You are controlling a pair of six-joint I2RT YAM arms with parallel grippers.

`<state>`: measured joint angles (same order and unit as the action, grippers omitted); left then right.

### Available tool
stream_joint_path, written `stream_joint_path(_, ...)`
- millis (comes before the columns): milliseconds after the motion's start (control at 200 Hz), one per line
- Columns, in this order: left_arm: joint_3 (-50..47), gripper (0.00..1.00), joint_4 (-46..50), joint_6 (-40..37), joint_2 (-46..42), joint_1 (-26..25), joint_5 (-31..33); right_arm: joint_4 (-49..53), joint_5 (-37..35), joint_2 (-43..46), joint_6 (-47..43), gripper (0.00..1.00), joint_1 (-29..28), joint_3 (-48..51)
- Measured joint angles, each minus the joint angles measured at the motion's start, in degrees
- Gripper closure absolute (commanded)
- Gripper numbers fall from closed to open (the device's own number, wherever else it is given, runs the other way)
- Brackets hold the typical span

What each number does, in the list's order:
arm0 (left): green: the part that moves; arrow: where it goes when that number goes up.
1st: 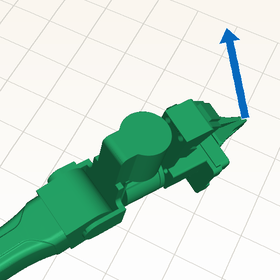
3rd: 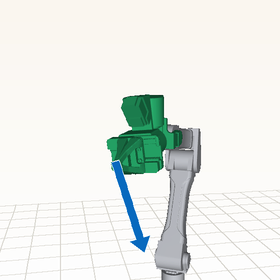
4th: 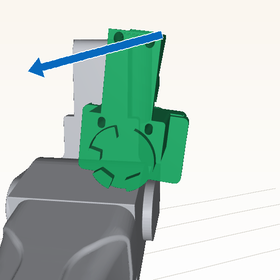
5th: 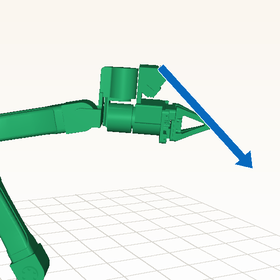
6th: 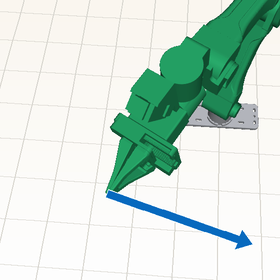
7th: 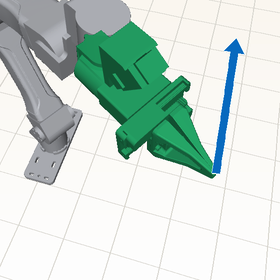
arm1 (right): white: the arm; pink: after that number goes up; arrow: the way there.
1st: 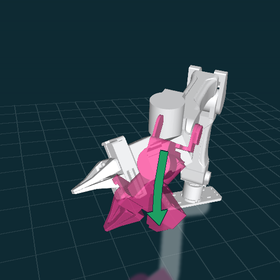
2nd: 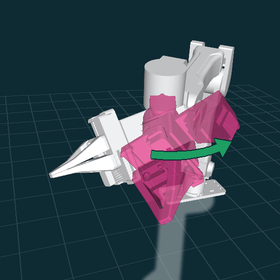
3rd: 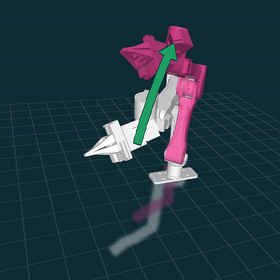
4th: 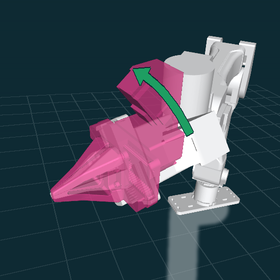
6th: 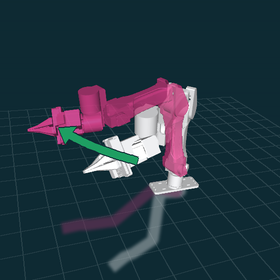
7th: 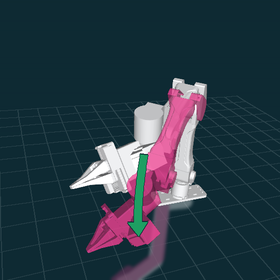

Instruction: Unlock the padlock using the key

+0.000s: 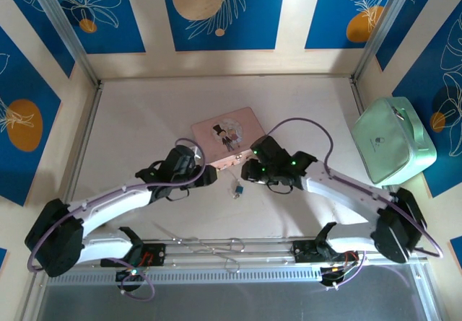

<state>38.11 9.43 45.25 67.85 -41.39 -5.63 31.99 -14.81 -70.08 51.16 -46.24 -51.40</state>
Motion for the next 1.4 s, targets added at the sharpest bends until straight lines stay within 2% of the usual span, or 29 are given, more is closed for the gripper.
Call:
stream_joint_path(85,3.6,0.34,3.6,-3.3,-3.0,0.6,2.1,2.4,-4.2,5.5,-2.3,0.48,-0.7,-1.0)
stream_joint_path(195,9.2,0.24,7.6,-8.7,-7.7,1.8,7.1,4.1,-9.6,13.4,-5.9,0.31,0.0,-1.0)
stream_joint_path(230,10.9,0.22,8.7,-10.4,-8.9,2.3,9.6,4.1,-11.1,15.6,-7.2,0.24,0.6,-1.0)
stream_joint_path(285,13.0,0.19,9.9,-12.9,-10.6,3.2,14.1,4.0,-12.8,18.7,-10.0,0.05,2.2,-0.9)
stream_joint_path(310,13.5,0.18,10.0,-14.3,-11.4,3.6,16.4,3.8,-13.7,19.9,-10.6,0.0,3.3,-0.7)
stream_joint_path(470,10.7,0.0,7.2,-23.8,-14.3,6.2,30.3,1.0,-20.5,24.6,-15.3,0.01,9.9,5.4)
stream_joint_path(660,3.9,0.01,1.1,-29.9,-7.3,10.6,42.7,-5.3,-22.1,26.0,-21.9,0.01,19.7,16.5)
stream_joint_path(885,-4.2,0.01,-19.0,-39.4,6.4,18.6,51.5,-16.1,-22.4,19.9,-21.4,0.01,36.3,21.9)
stream_joint_path(1020,-5.0,0.01,-30.6,-44.3,14.6,21.8,52.1,-19.4,-23.3,15.3,-22.4,0.01,41.3,22.7)
stream_joint_path(1231,-8.1,0.01,-45.2,-48.7,21.8,25.6,48.7,-32.6,-25.0,7.3,-28.0,0.01,41.6,26.6)
stream_joint_path(1396,-9.4,0.01,-48.6,-48.7,22.1,28.3,42.6,-41.9,-23.7,-1.0,-32.3,0.01,40.5,26.8)
